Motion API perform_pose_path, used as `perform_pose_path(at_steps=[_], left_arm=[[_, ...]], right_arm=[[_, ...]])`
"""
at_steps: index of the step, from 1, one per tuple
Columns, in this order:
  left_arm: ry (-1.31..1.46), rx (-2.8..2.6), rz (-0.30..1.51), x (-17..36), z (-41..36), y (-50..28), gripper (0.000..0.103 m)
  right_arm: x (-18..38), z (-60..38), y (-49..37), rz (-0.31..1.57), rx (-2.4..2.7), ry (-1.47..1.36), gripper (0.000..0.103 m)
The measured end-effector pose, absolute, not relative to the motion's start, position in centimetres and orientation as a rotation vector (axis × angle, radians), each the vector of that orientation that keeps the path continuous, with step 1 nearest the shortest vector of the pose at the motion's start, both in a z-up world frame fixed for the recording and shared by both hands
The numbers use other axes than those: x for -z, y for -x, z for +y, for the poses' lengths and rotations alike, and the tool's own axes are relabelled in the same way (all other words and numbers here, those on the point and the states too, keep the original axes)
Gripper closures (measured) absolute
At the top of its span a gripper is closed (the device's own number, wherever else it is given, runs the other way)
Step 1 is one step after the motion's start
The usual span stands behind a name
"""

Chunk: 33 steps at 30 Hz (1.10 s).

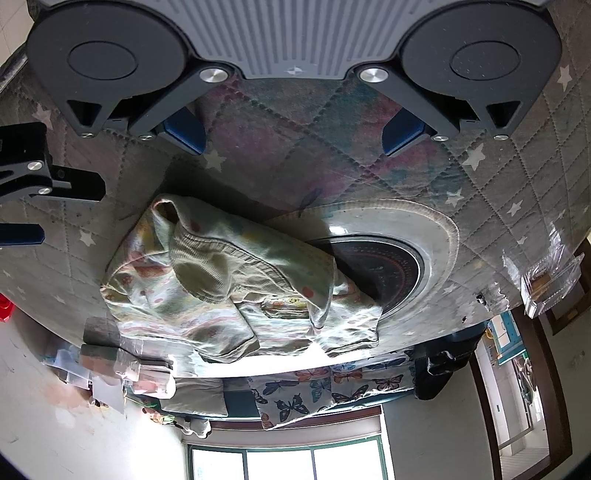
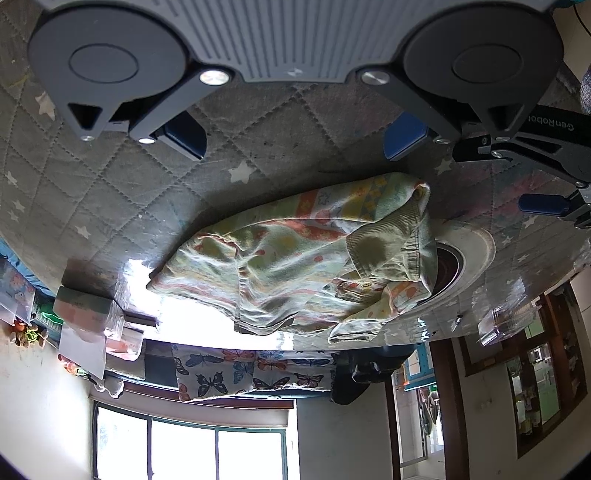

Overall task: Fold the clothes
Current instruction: 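Move both grippers toward the crumpled pastel striped shirt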

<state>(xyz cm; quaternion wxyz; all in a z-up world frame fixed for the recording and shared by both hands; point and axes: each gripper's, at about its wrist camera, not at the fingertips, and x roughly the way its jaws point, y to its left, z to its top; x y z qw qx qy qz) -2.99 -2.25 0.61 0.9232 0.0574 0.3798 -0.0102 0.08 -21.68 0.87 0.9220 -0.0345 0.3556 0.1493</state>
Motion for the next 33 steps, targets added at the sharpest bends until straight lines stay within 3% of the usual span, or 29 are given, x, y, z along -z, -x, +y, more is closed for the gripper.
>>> perform_pose_path(at_steps=[33], left_arm=[[-0.132,0.028,0.789,-0.74,-2.71,2.23,0.0]], right_arm=[[-1.27,-21.24,-0.59,0.744,-0.313,0.072,0.0]])
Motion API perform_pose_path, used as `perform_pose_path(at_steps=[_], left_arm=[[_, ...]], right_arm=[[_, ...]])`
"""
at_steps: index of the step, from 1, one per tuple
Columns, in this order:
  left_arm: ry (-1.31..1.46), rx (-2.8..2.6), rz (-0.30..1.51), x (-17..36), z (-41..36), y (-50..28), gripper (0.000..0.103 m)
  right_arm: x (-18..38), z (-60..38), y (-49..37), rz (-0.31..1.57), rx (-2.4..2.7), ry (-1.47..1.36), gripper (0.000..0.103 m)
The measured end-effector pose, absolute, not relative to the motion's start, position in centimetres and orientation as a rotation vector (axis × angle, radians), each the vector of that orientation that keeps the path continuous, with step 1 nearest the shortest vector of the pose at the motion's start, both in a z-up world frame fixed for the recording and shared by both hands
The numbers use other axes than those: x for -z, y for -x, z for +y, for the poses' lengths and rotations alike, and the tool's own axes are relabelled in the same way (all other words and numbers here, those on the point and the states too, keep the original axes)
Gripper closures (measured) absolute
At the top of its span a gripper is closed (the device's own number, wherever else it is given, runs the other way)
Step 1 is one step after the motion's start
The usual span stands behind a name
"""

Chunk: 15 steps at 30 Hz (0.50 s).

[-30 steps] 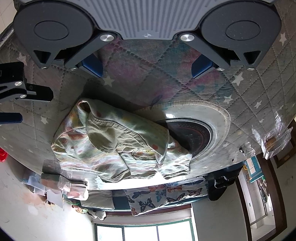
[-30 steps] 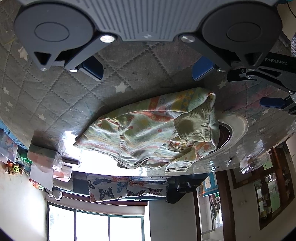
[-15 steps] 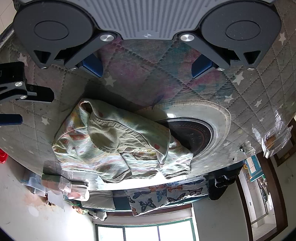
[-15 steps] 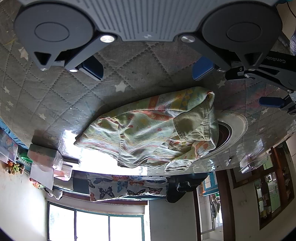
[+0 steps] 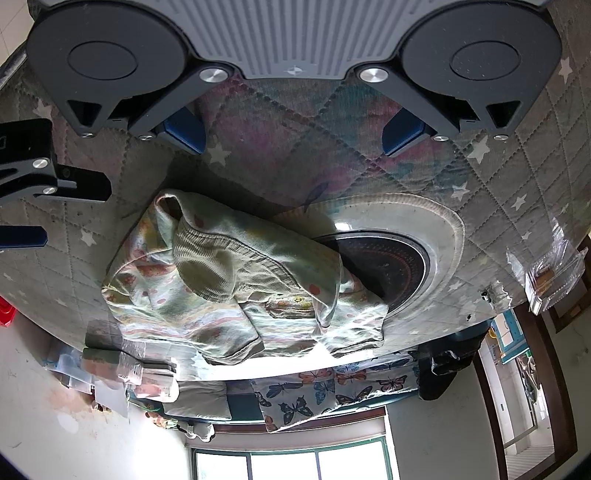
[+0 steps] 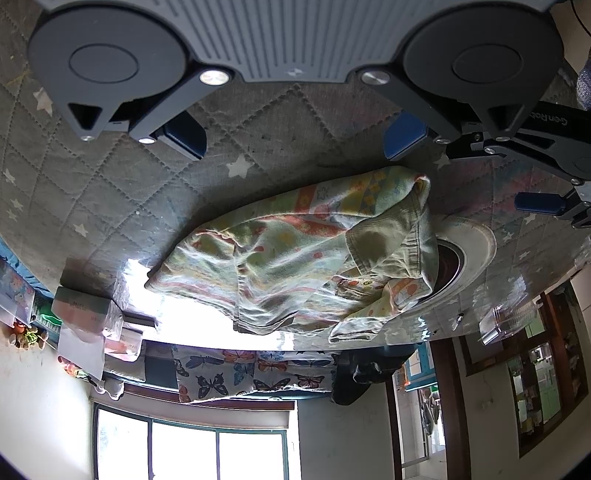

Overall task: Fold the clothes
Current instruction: 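Move both grippers toward the crumpled pastel striped shirt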

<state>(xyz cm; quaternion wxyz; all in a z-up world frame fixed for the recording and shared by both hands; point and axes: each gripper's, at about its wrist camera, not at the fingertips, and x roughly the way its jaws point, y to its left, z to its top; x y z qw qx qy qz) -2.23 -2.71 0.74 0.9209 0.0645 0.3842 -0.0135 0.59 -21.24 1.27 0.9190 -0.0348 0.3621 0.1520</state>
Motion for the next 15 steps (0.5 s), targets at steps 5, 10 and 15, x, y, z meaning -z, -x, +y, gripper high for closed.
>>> perform_pose_path(at_steps=[5,10,15], left_arm=[[-0.131,0.028,0.795,-0.8,-2.7,1.8,0.0],[-0.128,0.024,0.8,-1.0,-2.5,1.2,0.0],[-0.125,0.024,0.803,-1.2,-2.3,0.6,0.0]], right_arm=[[-1.2,-21.1,-1.0,0.753,-0.314,0.068,0.0],[-1.2,-20.8,-1.6,0.763,-0.317,0.064,0.0],[-1.5,-20.4,-2.3,0.768,-0.322,0.063,0.0]])
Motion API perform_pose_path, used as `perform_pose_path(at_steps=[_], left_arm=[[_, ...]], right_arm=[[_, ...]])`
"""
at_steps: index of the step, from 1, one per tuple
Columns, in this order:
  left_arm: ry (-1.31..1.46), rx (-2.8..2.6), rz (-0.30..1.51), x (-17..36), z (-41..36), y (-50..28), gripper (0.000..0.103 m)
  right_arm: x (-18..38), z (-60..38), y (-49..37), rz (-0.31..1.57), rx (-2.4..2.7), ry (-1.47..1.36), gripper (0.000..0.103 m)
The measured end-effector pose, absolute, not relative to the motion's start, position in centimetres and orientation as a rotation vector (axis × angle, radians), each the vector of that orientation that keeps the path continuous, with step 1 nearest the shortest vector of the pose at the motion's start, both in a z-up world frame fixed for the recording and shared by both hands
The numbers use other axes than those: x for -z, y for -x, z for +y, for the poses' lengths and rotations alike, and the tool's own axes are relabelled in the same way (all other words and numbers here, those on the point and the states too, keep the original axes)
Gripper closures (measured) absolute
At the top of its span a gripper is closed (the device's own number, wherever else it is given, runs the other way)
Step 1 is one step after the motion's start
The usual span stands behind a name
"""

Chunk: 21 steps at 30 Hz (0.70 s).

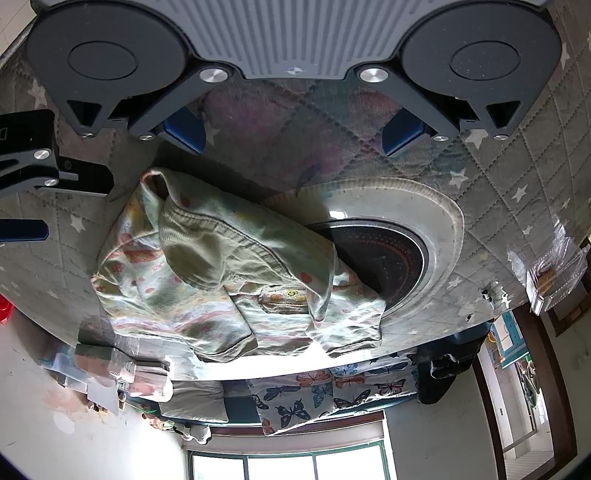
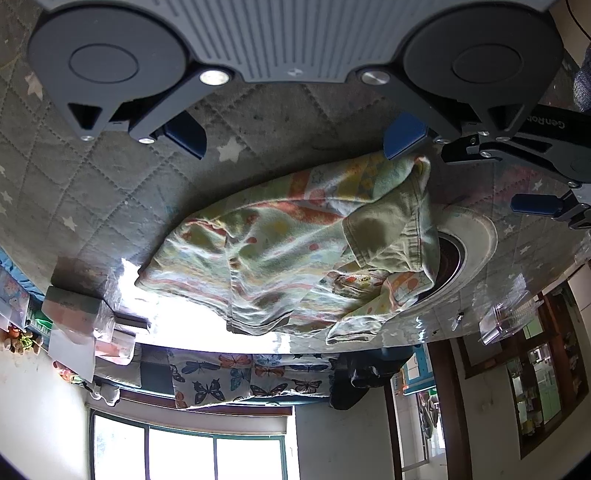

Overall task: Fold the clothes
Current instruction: 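Move both grippers toward the crumpled pastel striped shirt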

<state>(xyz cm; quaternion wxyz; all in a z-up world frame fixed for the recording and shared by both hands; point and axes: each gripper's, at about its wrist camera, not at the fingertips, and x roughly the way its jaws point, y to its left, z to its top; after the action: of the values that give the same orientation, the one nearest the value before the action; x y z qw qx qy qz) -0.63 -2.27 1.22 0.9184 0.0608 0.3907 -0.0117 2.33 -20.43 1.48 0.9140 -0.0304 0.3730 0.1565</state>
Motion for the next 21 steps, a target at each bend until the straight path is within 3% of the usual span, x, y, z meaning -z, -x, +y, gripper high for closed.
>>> perform_pose_path(at_steps=[21], left_arm=[[-0.114,0.018,0.814,-2.6,-1.7,-1.8,0.0]], right_arm=[[-2.2,-19.4,-4.8,0.786,-0.349,0.05,0.0]])
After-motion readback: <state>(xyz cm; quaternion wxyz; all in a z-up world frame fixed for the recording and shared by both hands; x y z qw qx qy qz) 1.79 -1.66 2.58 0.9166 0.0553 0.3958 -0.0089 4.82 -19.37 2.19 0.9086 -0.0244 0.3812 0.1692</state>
